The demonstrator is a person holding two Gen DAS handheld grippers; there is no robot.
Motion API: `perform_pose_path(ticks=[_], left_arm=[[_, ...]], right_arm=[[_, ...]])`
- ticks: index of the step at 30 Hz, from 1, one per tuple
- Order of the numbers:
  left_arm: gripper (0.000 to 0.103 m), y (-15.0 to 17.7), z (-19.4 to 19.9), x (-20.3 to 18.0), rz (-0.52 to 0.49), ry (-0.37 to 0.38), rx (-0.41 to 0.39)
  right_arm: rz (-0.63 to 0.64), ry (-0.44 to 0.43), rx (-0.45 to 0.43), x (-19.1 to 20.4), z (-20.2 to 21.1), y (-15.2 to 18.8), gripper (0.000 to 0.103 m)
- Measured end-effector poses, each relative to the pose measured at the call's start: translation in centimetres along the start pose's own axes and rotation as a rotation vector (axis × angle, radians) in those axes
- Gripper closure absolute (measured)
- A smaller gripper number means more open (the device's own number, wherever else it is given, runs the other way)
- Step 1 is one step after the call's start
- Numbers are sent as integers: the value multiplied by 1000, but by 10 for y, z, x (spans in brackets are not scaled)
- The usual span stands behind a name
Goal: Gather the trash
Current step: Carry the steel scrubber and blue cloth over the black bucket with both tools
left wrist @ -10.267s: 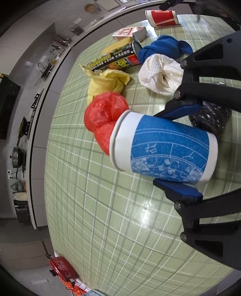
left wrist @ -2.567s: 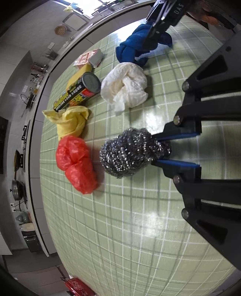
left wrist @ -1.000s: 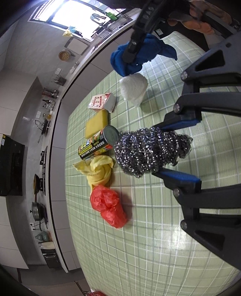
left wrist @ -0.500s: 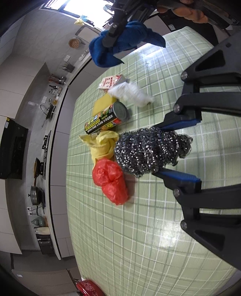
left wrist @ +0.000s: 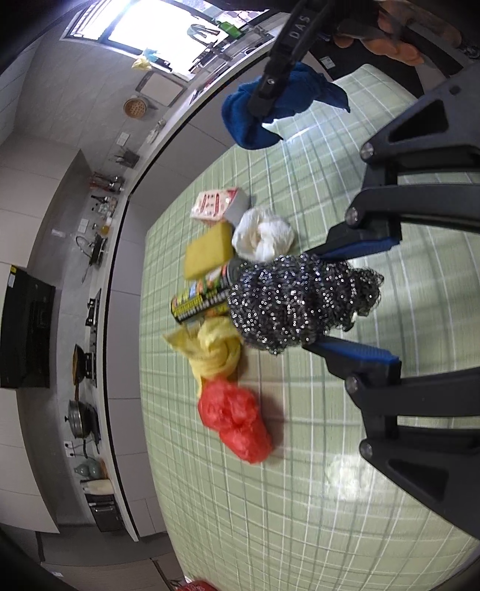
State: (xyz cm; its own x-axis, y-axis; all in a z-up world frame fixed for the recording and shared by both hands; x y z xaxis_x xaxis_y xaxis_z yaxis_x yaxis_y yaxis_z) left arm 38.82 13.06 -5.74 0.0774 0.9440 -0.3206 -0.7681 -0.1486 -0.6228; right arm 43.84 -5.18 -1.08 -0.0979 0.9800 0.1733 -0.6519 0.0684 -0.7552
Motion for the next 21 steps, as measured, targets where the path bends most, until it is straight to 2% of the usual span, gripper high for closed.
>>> perform_pose_path(ticks=[2, 8, 15, 21], left_arm=[[62, 4, 0, -16, -11, 8, -4], [62, 28, -9, -96, -55, 39, -14], [62, 68, -30, -226, -24, 63, -1], [62, 102, -62, -334, -33, 139, 69]], right_arm=[[-19, 14, -2, -21, 9, 7, 63], [-36, 40, -20, -93, 41, 26, 63], [-52, 34, -5, -230, 88, 52, 63], [-43, 67, 40, -333, 122, 80, 63]])
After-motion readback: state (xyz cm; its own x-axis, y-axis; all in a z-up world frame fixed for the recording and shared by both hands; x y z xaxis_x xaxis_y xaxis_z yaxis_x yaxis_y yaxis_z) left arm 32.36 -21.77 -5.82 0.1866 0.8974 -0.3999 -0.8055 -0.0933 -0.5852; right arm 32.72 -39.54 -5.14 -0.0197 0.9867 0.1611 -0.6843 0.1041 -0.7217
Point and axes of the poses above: each gripper's, at about its wrist camera, not at the fingertips, and z roughly against the way its jaws point, x to its left, y to its underside, the point moved 3 cm from there along -z, roughly the way its jaws point, and after that the axes turned 12 degrees about z, right-handed, at the moved point
